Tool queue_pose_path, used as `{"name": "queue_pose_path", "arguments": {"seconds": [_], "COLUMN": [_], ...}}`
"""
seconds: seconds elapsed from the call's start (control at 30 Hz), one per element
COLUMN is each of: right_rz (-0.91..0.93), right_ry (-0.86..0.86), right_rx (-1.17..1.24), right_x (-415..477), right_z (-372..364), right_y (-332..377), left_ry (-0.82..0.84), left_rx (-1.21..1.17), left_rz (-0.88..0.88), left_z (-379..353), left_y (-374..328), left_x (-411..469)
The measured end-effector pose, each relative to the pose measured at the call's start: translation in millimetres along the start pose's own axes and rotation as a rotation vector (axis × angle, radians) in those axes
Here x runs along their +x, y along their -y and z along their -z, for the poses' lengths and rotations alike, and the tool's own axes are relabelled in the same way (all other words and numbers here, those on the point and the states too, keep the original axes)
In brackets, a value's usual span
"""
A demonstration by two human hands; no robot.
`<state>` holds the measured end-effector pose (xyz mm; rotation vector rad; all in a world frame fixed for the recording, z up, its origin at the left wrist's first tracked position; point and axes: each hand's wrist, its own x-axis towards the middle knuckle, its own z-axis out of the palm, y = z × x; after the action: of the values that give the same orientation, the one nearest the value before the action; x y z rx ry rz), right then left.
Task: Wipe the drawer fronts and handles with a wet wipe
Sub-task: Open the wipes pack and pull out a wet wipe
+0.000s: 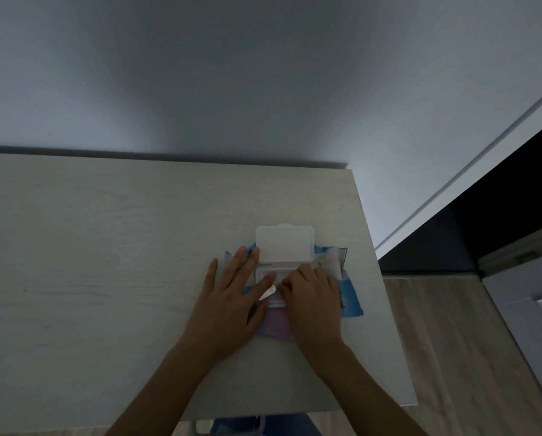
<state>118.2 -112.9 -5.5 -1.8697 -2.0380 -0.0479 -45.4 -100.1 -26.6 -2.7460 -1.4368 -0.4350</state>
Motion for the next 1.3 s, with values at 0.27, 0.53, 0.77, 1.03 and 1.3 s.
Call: {"name": "queue_pose_path", "arguments": {"seconds": [0.27, 0.53, 0.77, 1.03, 1.3], "right_rz": [0.146, 0.171, 0.071, -0.12, 0.114], "right_ry": [0.016, -0.023, -0.113, 0.148, -0.112], "right_rx": [-0.178, -0.056, 0.145, 0.451, 0.181], "right_x": [6, 4, 4, 13, 4], "right_z": [0, -5, 0, 9, 5], "right_y": [-1, -15, -16, -18, -20], "left_ry": [0.026, 0.014, 0.01, -0.031, -0.05], "left_rx": [0.049, 0.035, 0.024, 0.04, -0.007], "left_rz": [0.012, 0.037, 0.028, 0.054, 0.054], "left_z": [0, 1, -2, 1, -4], "left_y": [0, -1, -1, -5, -4], "left_x": [1, -2, -2, -1, -2]}}
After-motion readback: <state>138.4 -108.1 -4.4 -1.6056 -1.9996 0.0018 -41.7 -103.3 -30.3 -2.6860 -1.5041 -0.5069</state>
